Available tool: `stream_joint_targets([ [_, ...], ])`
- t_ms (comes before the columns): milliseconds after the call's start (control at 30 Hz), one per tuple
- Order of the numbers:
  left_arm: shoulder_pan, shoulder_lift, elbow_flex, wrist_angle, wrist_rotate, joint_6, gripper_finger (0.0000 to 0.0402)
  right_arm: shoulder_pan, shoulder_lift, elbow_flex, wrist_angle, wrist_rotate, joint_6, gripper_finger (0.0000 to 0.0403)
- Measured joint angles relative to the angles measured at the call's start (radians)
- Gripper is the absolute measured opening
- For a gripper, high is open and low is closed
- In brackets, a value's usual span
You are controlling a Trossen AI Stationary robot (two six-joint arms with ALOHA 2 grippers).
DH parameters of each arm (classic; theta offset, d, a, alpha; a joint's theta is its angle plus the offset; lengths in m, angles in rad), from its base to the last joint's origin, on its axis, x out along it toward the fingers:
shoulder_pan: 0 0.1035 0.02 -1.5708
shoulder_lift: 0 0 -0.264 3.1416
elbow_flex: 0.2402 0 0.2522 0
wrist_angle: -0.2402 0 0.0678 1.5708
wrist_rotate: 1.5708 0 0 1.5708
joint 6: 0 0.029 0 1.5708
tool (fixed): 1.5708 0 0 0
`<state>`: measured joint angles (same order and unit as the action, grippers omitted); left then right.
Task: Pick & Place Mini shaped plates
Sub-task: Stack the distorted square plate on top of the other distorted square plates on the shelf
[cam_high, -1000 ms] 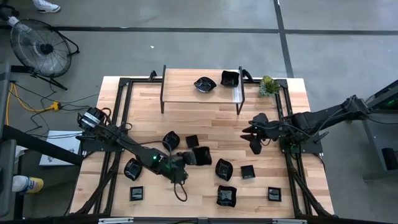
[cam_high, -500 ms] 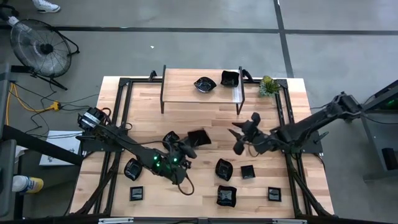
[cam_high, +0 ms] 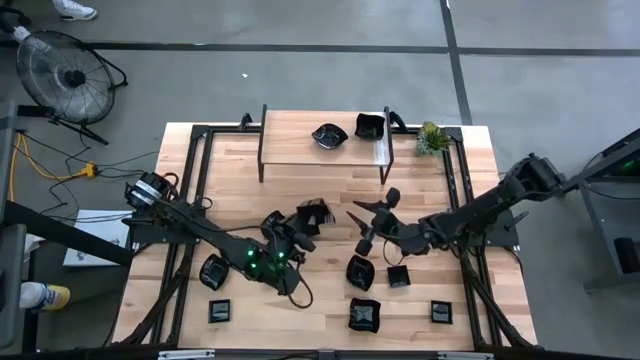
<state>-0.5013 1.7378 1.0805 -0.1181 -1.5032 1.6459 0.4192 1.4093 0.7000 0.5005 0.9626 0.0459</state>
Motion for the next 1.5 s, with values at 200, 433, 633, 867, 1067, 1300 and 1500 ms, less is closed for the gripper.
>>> stream_joint_targets([
  [200, 0.061, 0.0, -0.001, -0.026, -0.015, 0.002, 0.0, 0.011, 0.029, 0.035, 0.03, 0.02, -0.006, 0.0142],
  [433, 0.105, 0.0, -0.001, -0.027, -0.016, 0.003, 0.0, -0.047, 0.108, 0.035, 0.169, 0.013, -0.077, 0.0142],
  [633, 0.102, 0.0, -0.001, -0.038, -0.004, 0.0, 0.0, -0.104, 0.142, 0.035, 0.262, -0.065, -0.081, 0.0142],
  [867, 0.102, 0.0, -0.002, -0.039, -0.004, -0.001, 0.0, -0.142, 0.143, 0.035, 0.268, -0.144, -0.065, 0.0142],
  [1067, 0.102, 0.0, -0.002, -0.039, 0.002, -0.001, 0.0, -0.16, 0.143, 0.035, 0.268, -0.178, -0.063, 0.0142],
  [1300, 0.104, 0.0, -0.002, -0.039, 0.009, -0.001, 0.0, -0.166, 0.143, 0.035, 0.269, -0.183, -0.07, 0.0142],
  [1500, 0.133, 0.0, -0.002, -0.039, 0.03, 0.0, 0.0, -0.178, 0.143, 0.034, 0.267, -0.176, -0.077, 0.0142],
])
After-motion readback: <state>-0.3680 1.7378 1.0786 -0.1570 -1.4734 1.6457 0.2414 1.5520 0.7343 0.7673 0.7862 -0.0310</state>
